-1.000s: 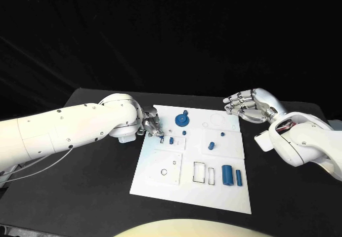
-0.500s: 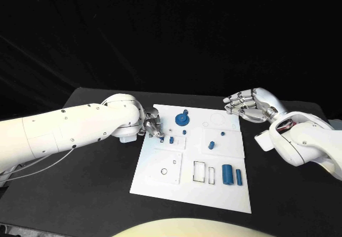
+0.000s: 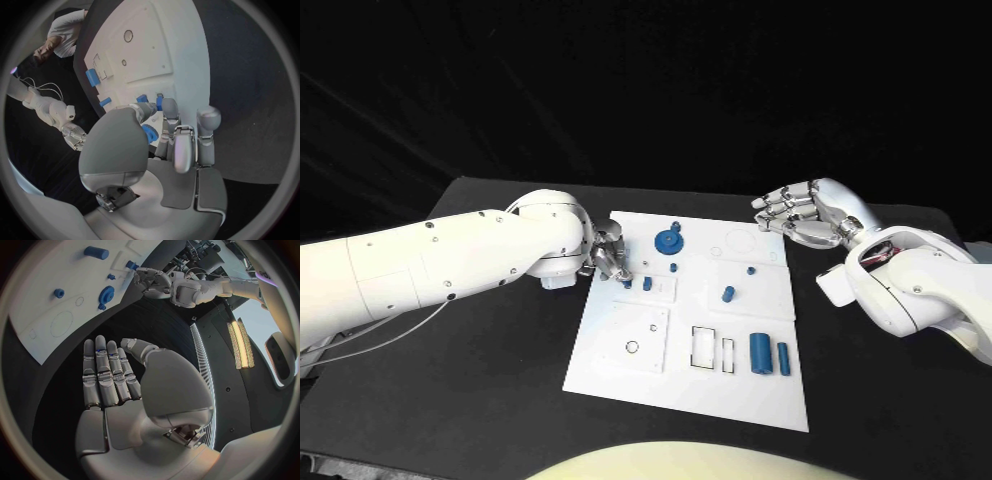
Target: Assemble the parts on the task board
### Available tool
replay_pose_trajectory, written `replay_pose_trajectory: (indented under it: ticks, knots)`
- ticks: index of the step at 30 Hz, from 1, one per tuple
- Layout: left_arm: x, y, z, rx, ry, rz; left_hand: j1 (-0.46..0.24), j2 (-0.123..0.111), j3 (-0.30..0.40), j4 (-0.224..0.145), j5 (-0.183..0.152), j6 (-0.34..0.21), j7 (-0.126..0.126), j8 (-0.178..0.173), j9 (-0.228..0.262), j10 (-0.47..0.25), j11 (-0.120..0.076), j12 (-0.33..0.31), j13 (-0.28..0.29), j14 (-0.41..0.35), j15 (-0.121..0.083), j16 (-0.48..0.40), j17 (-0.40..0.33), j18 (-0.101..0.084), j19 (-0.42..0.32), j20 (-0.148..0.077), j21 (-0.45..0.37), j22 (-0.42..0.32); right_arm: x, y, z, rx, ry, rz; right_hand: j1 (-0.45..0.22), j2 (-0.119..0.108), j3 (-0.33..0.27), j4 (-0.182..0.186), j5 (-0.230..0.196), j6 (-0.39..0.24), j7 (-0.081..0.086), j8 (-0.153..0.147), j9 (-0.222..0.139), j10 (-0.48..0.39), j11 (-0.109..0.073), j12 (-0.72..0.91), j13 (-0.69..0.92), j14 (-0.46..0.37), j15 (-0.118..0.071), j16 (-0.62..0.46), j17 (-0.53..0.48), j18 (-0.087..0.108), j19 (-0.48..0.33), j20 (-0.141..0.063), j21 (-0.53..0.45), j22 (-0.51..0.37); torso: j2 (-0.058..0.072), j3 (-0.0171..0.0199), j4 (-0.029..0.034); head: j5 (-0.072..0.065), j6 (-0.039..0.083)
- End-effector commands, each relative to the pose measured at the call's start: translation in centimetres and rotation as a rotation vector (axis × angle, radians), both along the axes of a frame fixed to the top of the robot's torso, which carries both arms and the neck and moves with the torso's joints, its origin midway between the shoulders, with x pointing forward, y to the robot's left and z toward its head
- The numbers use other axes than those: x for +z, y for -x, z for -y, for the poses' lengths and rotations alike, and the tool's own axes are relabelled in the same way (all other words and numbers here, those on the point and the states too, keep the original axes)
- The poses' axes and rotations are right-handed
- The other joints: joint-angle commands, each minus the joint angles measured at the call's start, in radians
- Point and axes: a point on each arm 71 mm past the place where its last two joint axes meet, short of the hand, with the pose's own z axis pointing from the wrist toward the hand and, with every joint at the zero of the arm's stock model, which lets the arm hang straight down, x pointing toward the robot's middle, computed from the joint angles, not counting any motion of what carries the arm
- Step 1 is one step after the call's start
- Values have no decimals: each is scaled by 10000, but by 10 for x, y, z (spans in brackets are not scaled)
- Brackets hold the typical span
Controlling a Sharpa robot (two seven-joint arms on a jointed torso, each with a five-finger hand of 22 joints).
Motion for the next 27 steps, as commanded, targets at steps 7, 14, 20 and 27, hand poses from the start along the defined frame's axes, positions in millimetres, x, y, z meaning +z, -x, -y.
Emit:
replay_pose_trajectory:
  ticks: [7,14,20,27]
  knots:
    - [-1,2,2,-278,-159,-210,96,-22,1713,-1663,19,168,-76,34,7,97,3,45,11,736,-61,56,1317,-87,37,-7,61,3,-1,1,-2,207,10,-53,-89,11,3,82,35,-60,198,65,-10,-35,3,-10,-12,30,73,-54,-13,22,30,73,-36,-10,-6,-4,3,2,9]
    - [-2,2,2,-284,-168,-221,96,-22,1713,-1663,19,168,-76,34,7,97,3,45,11,736,-61,56,1317,-87,37,-7,61,3,-1,1,-2,212,8,-54,-89,11,3,82,35,-60,198,65,-10,-35,3,-10,-12,30,73,-54,-13,22,30,73,-36,-10,0,1,-3,13,15]
    - [-2,2,3,-278,-172,-211,96,-22,1713,-1663,19,168,-76,34,7,97,3,45,11,736,-61,56,1317,-87,37,-7,61,3,-1,1,-2,200,12,-57,-89,11,3,82,35,-60,198,65,-10,-35,3,-10,-12,30,73,-54,-13,22,30,73,-36,-10,2,-4,0,-1,6]
    - [-3,2,5,-310,-236,-179,90,-35,1727,-1670,18,178,-77,35,3,111,1,54,25,739,-61,61,1327,-90,41,-7,68,16,-1,1,-2,212,11,-58,-89,11,3,82,35,-60,198,65,-10,-35,3,-10,-12,30,73,-54,-13,22,30,73,-36,-10,6,4,2,4,-10]
